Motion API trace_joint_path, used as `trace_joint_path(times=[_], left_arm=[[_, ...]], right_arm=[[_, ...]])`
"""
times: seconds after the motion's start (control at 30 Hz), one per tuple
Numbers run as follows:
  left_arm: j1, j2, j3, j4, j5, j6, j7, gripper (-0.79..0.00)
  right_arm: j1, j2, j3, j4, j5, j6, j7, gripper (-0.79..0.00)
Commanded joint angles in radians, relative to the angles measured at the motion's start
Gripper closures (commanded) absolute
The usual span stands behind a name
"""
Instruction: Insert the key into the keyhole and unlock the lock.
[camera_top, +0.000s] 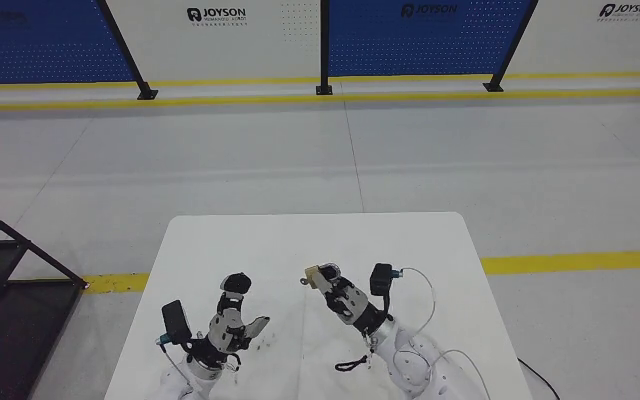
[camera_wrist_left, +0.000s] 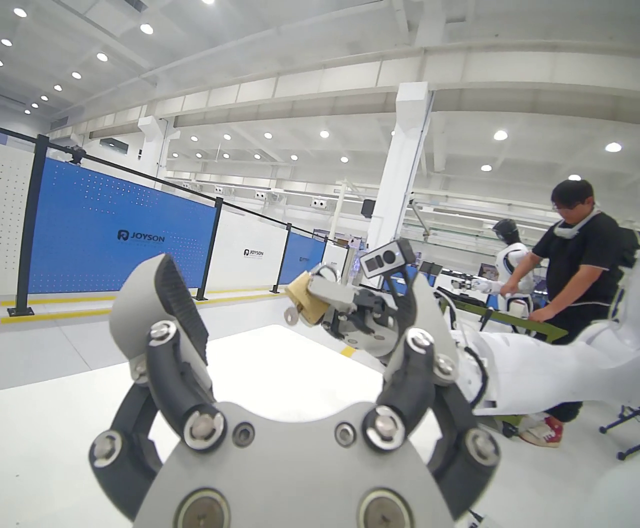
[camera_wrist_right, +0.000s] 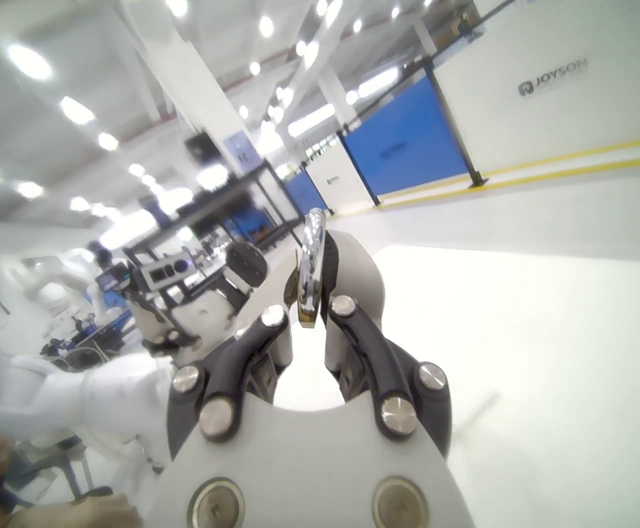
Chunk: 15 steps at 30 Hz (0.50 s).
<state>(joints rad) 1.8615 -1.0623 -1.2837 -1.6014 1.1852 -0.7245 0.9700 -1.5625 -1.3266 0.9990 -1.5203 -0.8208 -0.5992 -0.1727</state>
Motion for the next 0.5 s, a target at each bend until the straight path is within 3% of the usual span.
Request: trace_joint_path(times=[0.0,0.27,0.47], left_arm=[[0.042,0.008,-0.048,-0.015,-0.015,-0.021,-0.008,-0.785],[0.056,0.018,-0.127,0.031,-0.084,-0.073,-0.043,-0.785],[0.047,0.018,-0.134,0.045,-0.102,-0.089,-0.061,-0.785]], right_arm=[[0.011,-0.001,-0.013,0.006,-0.004,0.039,0.074,0.000],[0.096,-0.012,-0.076,0.064,0.018,0.179,0.347,0.000],[0.177,-0.034,-0.167,0.146,0.004,0.257,0.501,0.000]])
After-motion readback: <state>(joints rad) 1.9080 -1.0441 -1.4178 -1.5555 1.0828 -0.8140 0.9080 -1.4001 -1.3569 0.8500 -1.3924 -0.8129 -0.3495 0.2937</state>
